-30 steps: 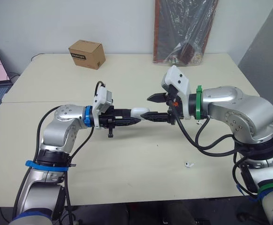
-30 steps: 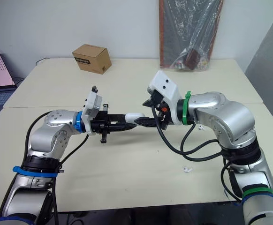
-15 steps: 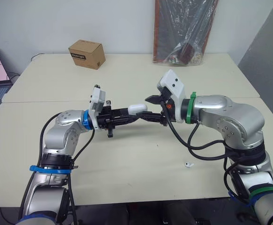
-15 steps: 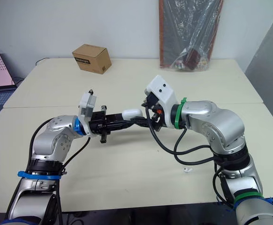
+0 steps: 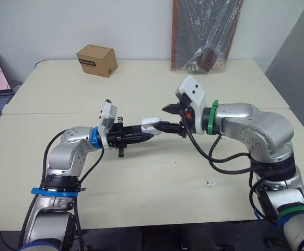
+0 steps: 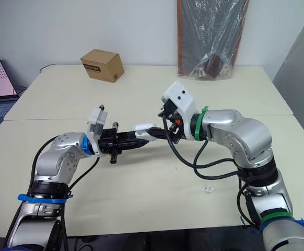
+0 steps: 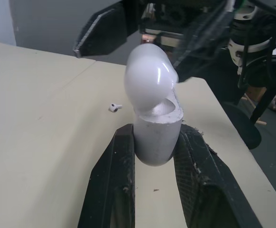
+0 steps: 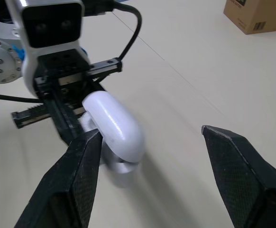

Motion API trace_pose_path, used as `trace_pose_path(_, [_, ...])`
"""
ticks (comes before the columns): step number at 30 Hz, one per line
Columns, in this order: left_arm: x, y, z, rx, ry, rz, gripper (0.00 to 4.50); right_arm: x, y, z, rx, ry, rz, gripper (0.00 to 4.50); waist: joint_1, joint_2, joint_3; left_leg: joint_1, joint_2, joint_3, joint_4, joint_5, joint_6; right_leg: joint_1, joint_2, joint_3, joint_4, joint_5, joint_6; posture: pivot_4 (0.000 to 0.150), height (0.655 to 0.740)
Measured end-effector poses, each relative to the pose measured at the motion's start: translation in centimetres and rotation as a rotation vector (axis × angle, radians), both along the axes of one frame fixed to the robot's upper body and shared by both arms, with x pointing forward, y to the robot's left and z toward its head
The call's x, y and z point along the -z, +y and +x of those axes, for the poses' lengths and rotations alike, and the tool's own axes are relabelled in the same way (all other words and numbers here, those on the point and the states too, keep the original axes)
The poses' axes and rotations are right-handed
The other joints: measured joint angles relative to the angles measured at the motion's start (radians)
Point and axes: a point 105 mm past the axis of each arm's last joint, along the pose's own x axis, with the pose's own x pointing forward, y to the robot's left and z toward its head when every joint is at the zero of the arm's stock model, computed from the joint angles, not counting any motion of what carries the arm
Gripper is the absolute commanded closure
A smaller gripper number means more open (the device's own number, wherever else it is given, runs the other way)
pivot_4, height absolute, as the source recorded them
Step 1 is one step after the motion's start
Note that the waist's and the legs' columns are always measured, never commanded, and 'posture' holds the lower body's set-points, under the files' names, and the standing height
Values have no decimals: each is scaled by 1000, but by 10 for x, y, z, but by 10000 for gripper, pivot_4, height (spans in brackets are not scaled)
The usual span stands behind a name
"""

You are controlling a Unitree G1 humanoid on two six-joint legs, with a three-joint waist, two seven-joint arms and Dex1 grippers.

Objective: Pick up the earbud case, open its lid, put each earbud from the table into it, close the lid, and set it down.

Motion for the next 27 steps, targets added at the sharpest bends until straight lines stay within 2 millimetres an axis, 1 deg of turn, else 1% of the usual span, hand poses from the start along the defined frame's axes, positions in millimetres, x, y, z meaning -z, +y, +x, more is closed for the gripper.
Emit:
trace_pose_path(13, [2,0,-2,7,1,2,37436,-4,0,-2,-30,-5,-1,10604,0,0,0,0,0,0,0,0,0,0,0,0,0,0,0,1500,7400])
trace_pose_path(15, [1,0,-1,3,-4,2,37436,-8,-8,-4,-45,3,-8,10604,0,0,0,0,0,0,0,0,0,0,0,0,0,0,0,1500,7400])
trace_pose_path(18, [1,7,2,-25,-14,11,37436,-12,-34,-10,-41,16,-64,10604,4,0,0,-1,0,0,0,0,0,0,0,-1,-1,0,0,1500,7400])
trace_pose_path(19, [0,10,3,-39,-15,14,37436,-9,-42,-13,-39,23,-100,10604,4,0,0,-1,0,0,0,0,0,0,0,-1,-1,0,0,1500,7400])
trace_pose_path(20, [-2,14,5,-50,-20,17,37436,0,-54,-18,-32,44,-166,10604,5,0,0,0,-1,0,0,0,0,0,-1,-1,-2,0,0,1500,7400])
trace_pose_path(23, [-8,20,8,-71,-39,17,37436,33,-76,-29,-28,143,-329,10604,3,0,0,0,-1,0,0,0,0,0,-1,-1,-2,0,0,1500,7400])
trace_pose_path(25, [-11,20,8,-73,-54,18,37436,51,-81,-38,-48,191,-410,10604,0,0,0,0,-1,0,0,0,0,0,0,0,-1,0,0,1500,7400])
trace_pose_path(27, [-15,19,9,-71,-65,17,37436,67,-88,-47,-60,206,-526,10604,-2,0,0,1,0,1,0,0,0,0,0,0,-1,-1,1,1500,7400])
